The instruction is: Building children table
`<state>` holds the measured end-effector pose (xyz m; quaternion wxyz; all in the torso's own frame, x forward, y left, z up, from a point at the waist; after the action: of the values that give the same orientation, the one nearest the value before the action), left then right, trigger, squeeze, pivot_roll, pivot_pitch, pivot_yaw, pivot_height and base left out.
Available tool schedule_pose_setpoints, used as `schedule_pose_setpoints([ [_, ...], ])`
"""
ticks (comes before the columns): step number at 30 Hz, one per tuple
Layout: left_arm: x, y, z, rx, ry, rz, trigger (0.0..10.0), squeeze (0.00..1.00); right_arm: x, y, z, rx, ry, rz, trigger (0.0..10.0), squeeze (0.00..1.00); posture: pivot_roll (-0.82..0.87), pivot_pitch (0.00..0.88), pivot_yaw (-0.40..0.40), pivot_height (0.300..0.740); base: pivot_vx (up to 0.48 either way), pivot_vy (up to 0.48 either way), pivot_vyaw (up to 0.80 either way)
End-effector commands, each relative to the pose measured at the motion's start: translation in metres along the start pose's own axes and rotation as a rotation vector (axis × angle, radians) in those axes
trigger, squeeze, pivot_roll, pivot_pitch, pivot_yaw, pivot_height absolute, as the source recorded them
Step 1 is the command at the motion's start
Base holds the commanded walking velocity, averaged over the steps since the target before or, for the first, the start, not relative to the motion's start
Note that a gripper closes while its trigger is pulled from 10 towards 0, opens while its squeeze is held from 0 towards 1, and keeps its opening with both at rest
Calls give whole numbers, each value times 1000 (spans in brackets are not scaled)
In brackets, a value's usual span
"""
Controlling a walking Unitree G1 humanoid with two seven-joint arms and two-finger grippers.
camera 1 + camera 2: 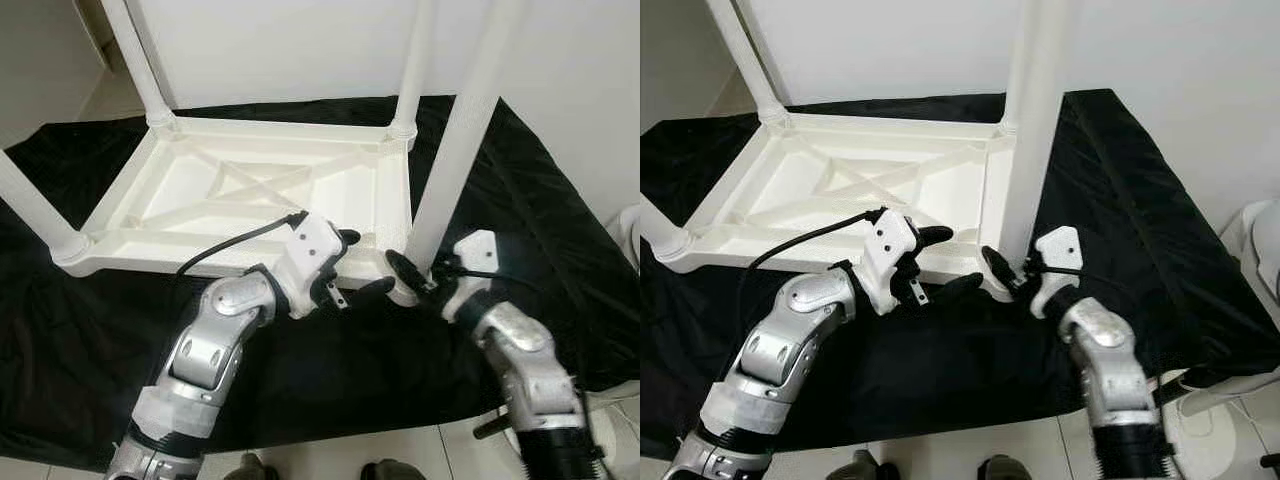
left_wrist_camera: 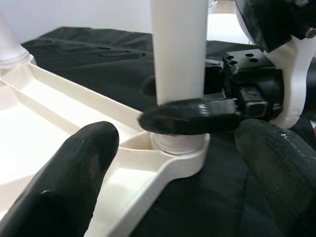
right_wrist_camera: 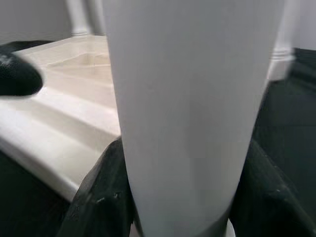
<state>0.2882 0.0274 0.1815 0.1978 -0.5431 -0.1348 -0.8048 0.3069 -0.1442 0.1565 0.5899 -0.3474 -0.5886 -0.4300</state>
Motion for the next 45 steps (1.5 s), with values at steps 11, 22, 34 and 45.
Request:
schedule_pose_setpoints([
  [11, -1, -5, 6, 113, -4, 33, 10000, 0, -2, 9, 40, -290, 78, -63, 10000, 0, -123, 109, 67, 740, 0, 0, 0],
  [22, 1, -6, 7, 114, -3, 29, 10000, 0, 21, 5, 48, -200, 70, -168, 10000, 1000, -123, 105, 68, 740, 0, 0, 0],
  [34, 1, -8, 3, 83, -31, 15, 10000, 0, 45, -22, 50, -140, 91, -306, 10000, 0, -129, 112, 64, 740, 0, 0, 0],
  [45, -10, -29, 42, 144, 20, 89, 10000, 0, 49, -39, 27, 42, 66, -225, 10000, 0, -152, 115, 78, 740, 0, 0, 0],
])
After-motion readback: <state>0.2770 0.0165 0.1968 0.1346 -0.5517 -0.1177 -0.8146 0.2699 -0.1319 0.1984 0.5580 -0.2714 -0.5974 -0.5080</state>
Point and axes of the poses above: a point about 5 cm out from each wrist's last joint towards the gripper, its own y axis pointing out of the wrist towards the gripper, its own x axis along the axis of the wrist's last joint, z = x × y, the point moved 3 cm from there along y, pointing out of the wrist towards the gripper, and after that the axes turned 11 degrees about y, right-handed, at the moved point
